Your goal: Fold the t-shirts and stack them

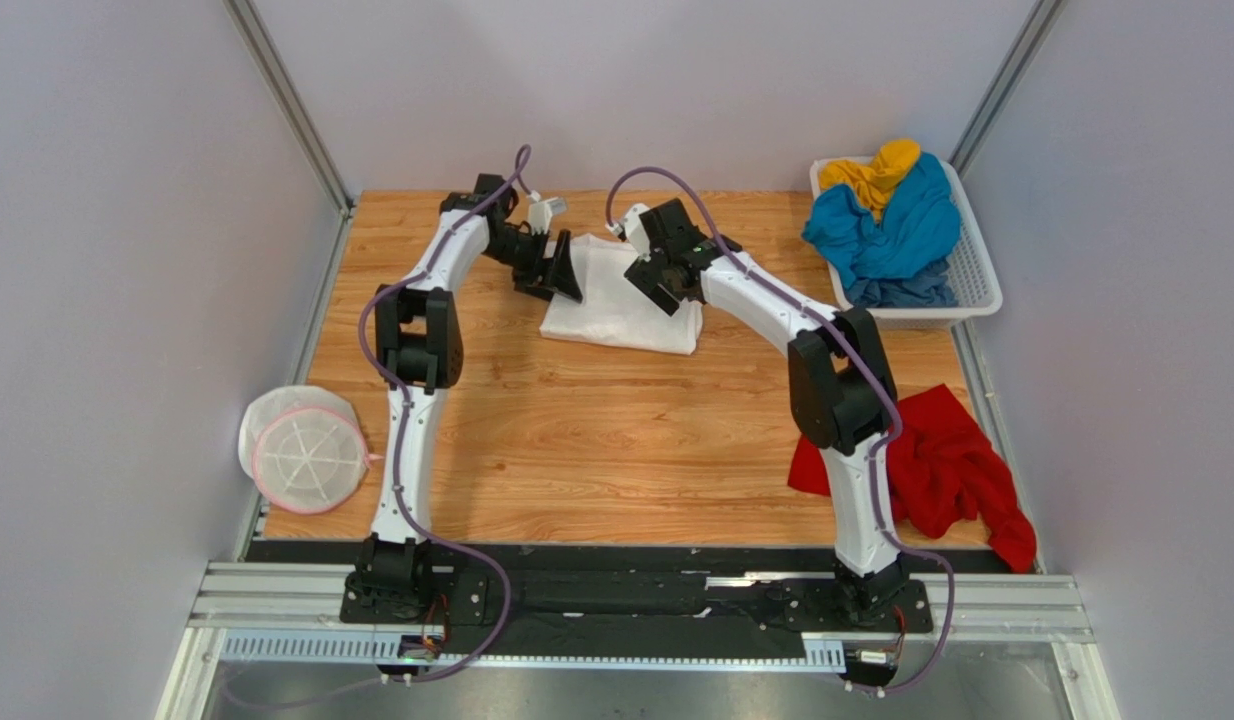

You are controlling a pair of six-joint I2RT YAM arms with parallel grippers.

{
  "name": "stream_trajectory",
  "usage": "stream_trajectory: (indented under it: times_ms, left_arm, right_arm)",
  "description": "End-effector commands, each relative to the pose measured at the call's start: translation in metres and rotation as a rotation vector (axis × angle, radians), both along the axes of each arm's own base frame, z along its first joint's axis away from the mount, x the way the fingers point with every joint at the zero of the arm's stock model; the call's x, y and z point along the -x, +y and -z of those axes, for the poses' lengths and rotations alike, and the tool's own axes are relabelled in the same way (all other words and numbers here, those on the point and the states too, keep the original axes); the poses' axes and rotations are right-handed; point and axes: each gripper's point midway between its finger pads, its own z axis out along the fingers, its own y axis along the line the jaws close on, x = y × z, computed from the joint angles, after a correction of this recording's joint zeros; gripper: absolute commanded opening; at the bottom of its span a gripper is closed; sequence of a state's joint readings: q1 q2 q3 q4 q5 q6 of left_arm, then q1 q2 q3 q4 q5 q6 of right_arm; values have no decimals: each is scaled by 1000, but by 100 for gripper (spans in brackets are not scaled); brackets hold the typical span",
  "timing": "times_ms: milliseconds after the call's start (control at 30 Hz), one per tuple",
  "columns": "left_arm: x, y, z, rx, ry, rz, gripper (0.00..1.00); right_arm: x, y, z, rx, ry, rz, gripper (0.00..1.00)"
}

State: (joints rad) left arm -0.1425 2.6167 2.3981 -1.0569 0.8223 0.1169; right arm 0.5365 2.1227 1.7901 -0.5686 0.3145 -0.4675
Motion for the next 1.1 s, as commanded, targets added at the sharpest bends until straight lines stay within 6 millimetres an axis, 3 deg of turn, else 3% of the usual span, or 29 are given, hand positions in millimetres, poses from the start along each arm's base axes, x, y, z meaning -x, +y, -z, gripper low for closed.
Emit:
stream_trajectory:
  times_ms: [0, 133, 400, 500, 700, 733, 867, 967, 1067]
  left_arm:
    - [12, -8, 11, -4, 56, 14, 85]
    - [14, -10, 13, -2, 65, 17, 85]
    - [19, -26, 12, 3, 62, 46, 84]
    - [23, -33, 12, 0, 59, 63, 74]
    - [24, -33, 13, -22, 45, 73, 37]
    - [25, -32, 13, -30, 43, 73, 27]
    - [23, -25, 14, -70, 20, 75, 18]
    - [23, -23, 12, -89, 9, 78, 2]
    - [23, -19, 10, -106, 3, 79, 0]
  right_arm:
    - [-31, 17, 5, 15, -66, -29, 82]
    - [-39, 21, 32, 40, -40, -38, 82]
    - [-45, 26, 49, 51, -28, -53, 82]
    - [-45, 24, 49, 56, -27, -54, 82]
    - [-38, 20, 47, 65, -25, -57, 82]
    - [-37, 19, 45, 66, -27, -57, 82]
    - [-31, 12, 41, 82, -25, -56, 82]
    - [-26, 12, 30, 69, -40, -58, 81]
    - [-21, 9, 23, 64, -44, -56, 81]
